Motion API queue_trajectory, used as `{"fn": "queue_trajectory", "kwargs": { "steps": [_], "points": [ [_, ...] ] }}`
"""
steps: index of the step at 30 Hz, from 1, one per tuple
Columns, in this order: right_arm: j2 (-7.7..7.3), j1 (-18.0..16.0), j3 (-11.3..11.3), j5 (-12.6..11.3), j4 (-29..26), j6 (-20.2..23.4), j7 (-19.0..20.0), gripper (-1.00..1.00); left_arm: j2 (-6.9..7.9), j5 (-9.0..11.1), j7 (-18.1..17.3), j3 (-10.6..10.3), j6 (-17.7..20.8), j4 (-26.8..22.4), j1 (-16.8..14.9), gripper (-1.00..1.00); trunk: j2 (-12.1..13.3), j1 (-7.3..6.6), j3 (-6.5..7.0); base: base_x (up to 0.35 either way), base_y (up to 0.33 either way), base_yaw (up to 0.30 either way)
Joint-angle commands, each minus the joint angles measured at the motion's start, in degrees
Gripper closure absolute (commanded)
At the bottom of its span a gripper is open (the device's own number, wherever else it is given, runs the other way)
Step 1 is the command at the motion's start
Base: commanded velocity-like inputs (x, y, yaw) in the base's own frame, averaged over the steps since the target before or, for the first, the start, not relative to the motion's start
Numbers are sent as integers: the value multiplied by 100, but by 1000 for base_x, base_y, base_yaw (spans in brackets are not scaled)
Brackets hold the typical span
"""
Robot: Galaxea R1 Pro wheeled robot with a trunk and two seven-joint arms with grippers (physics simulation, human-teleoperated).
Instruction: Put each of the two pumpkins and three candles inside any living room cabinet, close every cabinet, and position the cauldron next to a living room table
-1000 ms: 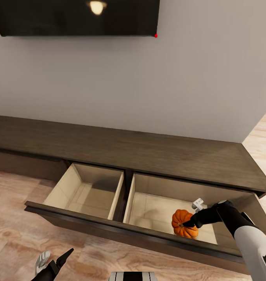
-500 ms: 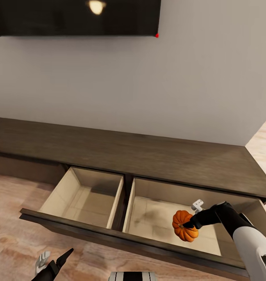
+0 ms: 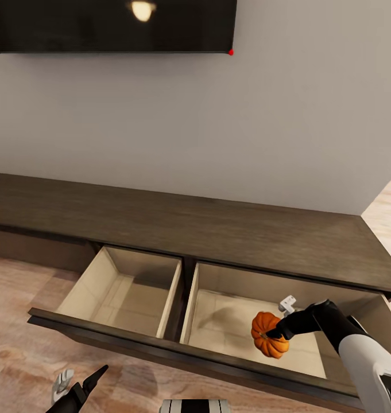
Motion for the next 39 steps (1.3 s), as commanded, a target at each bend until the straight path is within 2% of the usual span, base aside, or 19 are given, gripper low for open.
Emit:
{"fn": "queue_trajectory", "kwargs": {
  "steps": [1, 20, 33, 39],
  "points": [
    [12, -2, -49, 24, -4, 45, 32, -100, 6, 61, -11, -22, 52, 1, -3, -100, -2, -1, -4, 0, 0, 0],
    [-5, -4, -75, 8, -49, 36, 109, -100, 7, 61, -12, -22, 52, 1, -3, -100, -2, -1, -4, 0, 0, 0],
    [-82, -4, -46, -2, -83, 114, 938, -100, 22, 61, -28, -22, 52, 1, -3, -100, -2, -1, -4, 0, 0, 0],
    [-185, -6, -43, -4, -103, 249, 1277, -100, 20, 61, -28, -22, 52, 1, -3, -100, -2, -1, -4, -6, 0, 0]
  ]
}}
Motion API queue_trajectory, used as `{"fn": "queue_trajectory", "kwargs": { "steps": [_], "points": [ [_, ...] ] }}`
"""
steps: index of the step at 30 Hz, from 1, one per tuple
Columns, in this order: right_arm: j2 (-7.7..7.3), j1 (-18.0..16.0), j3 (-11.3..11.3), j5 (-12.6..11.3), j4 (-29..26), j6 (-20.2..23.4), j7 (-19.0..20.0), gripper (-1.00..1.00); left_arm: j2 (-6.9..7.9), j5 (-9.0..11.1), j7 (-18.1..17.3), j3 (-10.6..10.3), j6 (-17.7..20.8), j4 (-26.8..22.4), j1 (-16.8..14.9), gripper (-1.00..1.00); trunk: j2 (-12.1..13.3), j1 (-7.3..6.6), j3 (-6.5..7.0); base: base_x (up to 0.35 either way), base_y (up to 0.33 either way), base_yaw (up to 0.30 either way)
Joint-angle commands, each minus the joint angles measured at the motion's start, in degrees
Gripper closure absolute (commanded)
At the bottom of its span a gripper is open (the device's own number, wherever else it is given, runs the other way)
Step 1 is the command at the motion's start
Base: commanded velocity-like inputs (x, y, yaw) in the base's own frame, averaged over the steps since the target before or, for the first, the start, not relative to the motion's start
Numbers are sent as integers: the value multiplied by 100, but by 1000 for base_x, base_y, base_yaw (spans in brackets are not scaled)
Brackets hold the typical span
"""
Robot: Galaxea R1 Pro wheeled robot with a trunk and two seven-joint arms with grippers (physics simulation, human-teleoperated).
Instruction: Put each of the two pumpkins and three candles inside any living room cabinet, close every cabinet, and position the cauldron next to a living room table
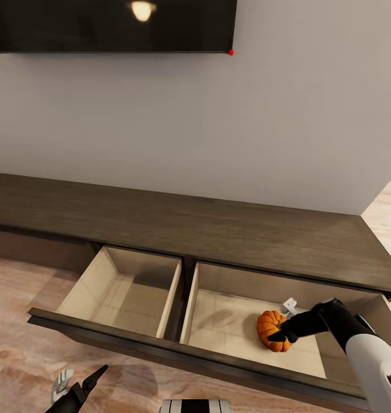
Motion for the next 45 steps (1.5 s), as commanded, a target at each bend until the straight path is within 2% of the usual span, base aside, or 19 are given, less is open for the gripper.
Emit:
{"fn": "queue_trajectory", "kwargs": {
  "steps": [1, 9, 20, 25, 45],
  "points": [
    [-30, -3, -48, 32, -31, 106, 162, -100, 7, 61, -11, -22, 52, 1, -3, -100, -2, -1, -4, -1, 0, 0],
    [-322, -2, -68, 27, -500, 391, 1015, -100, 3, 61, -11, -22, 53, 1, -3, -100, -2, -1, -4, 0, 0, 0],
    [-566, -2, -81, 28, -767, 552, 1690, -100, 8, 61, -5, -22, 52, 1, -3, -100, -2, -1, -4, 0, 0, 0],
    [-648, -2, -89, 34, -872, 589, 1781, -100, 5, 61, -3, -22, 52, 1, -3, -100, -2, -1, -4, 0, 0, 0],
    [-752, -3, -125, 1, -894, 789, 1809, -100, -4, 69, 7, -22, 52, 1, -3, -100, -2, -1, -4, 0, 0, 0]
  ]
}}
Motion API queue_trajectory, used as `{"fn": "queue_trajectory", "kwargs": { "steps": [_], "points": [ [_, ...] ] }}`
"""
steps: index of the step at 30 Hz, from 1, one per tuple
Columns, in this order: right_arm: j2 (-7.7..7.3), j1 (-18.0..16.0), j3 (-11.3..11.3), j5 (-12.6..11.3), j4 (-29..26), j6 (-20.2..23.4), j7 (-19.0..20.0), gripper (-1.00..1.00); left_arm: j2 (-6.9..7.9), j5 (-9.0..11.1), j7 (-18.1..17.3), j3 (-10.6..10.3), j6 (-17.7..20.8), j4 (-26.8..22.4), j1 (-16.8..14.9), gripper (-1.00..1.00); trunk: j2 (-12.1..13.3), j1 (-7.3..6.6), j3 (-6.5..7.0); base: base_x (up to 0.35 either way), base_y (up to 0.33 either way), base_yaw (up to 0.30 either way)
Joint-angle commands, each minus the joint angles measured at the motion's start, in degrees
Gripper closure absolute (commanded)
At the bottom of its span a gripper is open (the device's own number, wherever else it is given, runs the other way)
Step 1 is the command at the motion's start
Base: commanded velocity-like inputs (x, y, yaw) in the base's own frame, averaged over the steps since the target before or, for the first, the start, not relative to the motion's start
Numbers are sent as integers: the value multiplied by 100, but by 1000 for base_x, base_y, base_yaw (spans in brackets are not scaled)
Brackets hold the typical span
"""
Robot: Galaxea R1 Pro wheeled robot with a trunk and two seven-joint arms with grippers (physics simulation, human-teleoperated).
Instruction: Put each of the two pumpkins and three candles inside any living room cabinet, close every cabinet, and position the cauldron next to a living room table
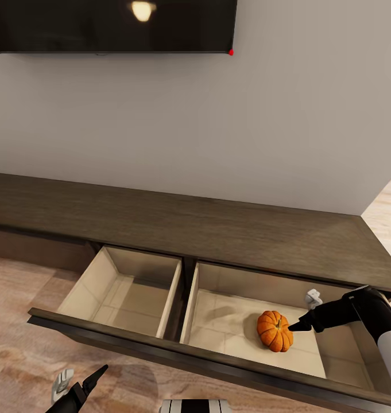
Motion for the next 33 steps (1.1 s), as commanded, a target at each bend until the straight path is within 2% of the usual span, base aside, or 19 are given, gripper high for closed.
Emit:
{"fn": "queue_trajectory", "kwargs": {
  "steps": [1, 8, 25, 33],
  "points": [
    [6, -4, -38, 54, -7, 70, 44, -100, 5, 61, -11, -22, 51, 1, -3, -100, -2, -1, -4, 0, 0, 0],
    [-105, -4, -46, 51, 7, 108, 44, -100, 4, 61, -11, -22, 51, 1, -3, -100, -2, -1, -4, 0, 0, 0],
    [-616, -4, -81, -50, 73, 135, 53, -100, 0, 61, -11, -22, 51, 1, -3, -100, -2, -1, -4, 0, 0, 0],
    [-715, -2, -89, -60, 96, 136, 53, -100, -6, 61, -11, -22, 51, 1, -3, -100, -2, -1, -4, 0, 0, 0]
  ]
}}
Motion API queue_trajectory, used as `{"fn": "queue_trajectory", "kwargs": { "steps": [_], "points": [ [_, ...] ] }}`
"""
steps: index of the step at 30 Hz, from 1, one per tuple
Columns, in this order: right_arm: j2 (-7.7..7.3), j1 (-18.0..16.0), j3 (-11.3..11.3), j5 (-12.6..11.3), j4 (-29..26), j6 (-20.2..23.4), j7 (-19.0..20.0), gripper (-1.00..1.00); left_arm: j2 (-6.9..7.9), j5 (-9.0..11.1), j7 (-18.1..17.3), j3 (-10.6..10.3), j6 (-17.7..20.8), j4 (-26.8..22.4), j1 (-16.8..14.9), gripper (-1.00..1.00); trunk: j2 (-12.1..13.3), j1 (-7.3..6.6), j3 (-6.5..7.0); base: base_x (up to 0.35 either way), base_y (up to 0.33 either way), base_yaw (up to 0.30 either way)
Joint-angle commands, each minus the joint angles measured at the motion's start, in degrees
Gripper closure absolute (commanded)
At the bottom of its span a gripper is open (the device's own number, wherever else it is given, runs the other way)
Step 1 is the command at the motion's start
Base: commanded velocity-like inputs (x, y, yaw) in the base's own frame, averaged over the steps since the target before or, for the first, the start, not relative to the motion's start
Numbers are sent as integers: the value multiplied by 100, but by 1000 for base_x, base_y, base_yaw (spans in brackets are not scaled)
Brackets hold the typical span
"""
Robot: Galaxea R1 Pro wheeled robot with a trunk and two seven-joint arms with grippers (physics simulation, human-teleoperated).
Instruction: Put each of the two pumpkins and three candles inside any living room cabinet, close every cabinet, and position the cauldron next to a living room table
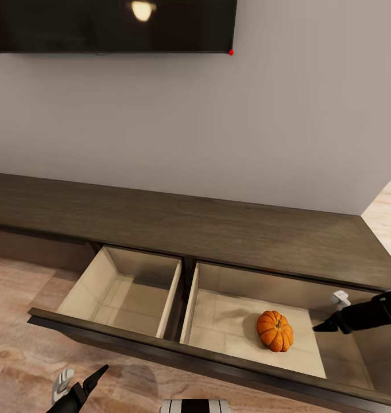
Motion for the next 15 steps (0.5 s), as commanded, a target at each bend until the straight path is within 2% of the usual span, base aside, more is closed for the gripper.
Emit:
{"fn": "queue_trajectory", "kwargs": {
  "steps": [1, 9, 15],
  "points": [
    [-6, -2, -39, 57, -6, 60, 44, -100, 6, 61, -11, -22, 51, 1, -3, -100, -2, -1, -4, 0, 0, 0],
    [-154, -4, -51, 49, -5, 60, 51, -100, 5, 61, -11, -22, 51, 1, -3, -100, -2, -1, -4, 0, 0, 0],
    [-329, -4, -116, -136, -10, 85, 53, -100, 8, 61, -18, -22, 51, 1, -3, -100, -2, -1, -4, 0, 0, 0]
  ]
}}
